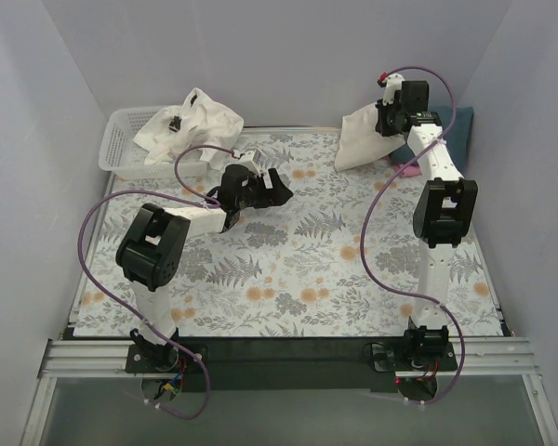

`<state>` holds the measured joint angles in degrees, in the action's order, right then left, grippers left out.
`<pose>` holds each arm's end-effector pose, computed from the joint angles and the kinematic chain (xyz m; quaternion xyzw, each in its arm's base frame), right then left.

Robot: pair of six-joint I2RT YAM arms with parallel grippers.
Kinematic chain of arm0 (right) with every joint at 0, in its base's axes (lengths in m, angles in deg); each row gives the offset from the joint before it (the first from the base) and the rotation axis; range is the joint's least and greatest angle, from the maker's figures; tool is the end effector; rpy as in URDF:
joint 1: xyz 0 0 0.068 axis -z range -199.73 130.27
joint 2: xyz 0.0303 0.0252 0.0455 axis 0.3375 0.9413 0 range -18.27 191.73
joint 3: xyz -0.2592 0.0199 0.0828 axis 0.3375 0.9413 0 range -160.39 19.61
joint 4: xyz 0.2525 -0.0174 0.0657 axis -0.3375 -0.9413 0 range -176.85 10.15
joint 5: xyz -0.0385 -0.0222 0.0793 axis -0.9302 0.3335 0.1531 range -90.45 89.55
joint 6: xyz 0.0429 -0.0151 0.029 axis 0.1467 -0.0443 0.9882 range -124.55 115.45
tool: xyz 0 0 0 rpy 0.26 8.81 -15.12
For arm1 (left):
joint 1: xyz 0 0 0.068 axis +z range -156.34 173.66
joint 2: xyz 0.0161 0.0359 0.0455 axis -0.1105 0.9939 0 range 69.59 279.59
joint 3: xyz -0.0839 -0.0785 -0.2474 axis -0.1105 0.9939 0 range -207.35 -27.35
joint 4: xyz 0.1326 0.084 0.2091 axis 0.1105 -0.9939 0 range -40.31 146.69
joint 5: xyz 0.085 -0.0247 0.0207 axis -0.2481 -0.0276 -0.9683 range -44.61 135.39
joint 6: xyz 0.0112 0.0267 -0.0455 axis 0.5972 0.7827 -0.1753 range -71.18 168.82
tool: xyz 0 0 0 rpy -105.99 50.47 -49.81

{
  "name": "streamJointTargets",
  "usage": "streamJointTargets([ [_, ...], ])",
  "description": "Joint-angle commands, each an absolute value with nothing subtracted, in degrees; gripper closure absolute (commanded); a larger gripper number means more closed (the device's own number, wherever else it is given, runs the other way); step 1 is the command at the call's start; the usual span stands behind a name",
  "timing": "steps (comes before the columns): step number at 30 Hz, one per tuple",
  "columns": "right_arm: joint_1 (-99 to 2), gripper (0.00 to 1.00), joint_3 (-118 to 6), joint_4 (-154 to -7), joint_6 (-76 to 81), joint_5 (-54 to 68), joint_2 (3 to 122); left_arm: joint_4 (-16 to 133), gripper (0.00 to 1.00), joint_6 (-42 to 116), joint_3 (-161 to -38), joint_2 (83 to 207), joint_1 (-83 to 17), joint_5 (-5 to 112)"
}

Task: Fold and stack the t-shirts
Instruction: Neatly place the folded tshirt to the corner

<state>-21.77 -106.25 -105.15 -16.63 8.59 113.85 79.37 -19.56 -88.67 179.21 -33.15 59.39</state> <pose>0.5397 0.0250 0.2851 -0.1451 0.8587 0.0259 0.4909 0.3658 -0.1944 0.1721 -0.2374 0.8084 -0.4600 0.2804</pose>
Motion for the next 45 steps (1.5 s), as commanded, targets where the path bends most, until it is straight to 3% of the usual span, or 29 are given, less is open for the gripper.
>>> streamJointTargets([
  [1,-21.7,0.99,-111.2,-101.8,-19.3,3.9,114.5,79.5,0.21,-19.0,-87.3,179.2,-33.3,59.0],
  [13,-20.7,0.99,-110.6,-93.0,-18.3,-10.6,112.6,79.8,0.21,-19.4,-85.4,181.4,-33.3,58.2],
  [45,-15.9,0.99,-92.4,-71.9,-20.1,-32.0,104.4,78.8,0.21,-19.8,-84.8,186.5,-33.3,57.2],
])
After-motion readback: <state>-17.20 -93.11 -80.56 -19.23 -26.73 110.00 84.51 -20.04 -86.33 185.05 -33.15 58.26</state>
